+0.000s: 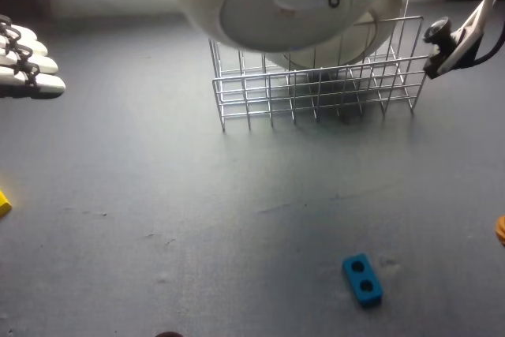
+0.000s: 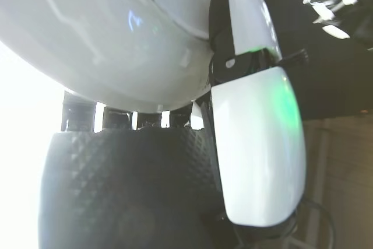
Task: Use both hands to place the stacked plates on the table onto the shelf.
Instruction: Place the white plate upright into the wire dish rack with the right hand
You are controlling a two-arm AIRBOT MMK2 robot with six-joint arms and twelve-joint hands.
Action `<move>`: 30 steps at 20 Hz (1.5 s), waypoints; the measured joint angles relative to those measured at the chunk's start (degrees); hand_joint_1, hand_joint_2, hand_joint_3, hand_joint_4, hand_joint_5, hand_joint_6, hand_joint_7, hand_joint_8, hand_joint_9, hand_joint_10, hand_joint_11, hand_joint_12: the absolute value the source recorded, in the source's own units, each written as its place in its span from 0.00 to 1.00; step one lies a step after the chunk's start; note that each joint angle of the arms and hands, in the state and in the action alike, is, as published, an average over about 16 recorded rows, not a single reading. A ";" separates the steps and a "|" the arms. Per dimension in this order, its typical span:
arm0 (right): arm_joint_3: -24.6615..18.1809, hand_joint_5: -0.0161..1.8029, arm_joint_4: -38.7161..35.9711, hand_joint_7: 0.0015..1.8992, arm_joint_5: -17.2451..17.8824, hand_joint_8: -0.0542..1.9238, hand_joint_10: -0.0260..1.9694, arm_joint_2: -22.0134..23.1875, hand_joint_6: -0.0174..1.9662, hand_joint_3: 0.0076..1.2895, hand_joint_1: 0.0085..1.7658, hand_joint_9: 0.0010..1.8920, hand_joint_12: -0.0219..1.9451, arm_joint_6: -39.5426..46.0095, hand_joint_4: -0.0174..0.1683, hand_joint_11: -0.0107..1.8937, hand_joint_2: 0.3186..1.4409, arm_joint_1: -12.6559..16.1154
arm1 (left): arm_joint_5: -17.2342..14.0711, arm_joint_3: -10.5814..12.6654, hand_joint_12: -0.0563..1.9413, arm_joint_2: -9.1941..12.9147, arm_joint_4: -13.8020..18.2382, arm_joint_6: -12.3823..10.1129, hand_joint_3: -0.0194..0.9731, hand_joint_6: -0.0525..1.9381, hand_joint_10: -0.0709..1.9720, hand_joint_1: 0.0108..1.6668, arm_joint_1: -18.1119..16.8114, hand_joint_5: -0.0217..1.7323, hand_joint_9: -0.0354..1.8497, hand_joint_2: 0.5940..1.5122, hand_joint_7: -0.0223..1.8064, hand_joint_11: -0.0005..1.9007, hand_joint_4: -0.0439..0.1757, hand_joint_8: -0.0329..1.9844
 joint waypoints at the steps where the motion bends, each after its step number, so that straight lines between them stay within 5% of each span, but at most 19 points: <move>1: 0.43 0.51 0.19 0.55 0.06 0.51 0.13 0.01 0.51 0.01 0.68 0.66 0.62 0.07 0.05 0.48 0.63 -0.10 | -0.09 -0.11 0.03 -0.03 0.30 -0.09 0.04 0.03 0.04 0.00 -0.32 0.06 0.03 0.55 0.04 0.01 0.23 0.02; 30: 7.64 0.48 -2.52 0.52 3.05 0.55 0.16 -4.89 0.55 0.01 0.68 0.61 0.64 0.06 0.05 0.42 0.66 -6.15 | -0.53 -0.80 0.04 -0.37 2.78 -1.31 0.04 0.03 0.04 0.00 -2.00 0.06 0.03 0.55 0.04 0.01 0.23 0.02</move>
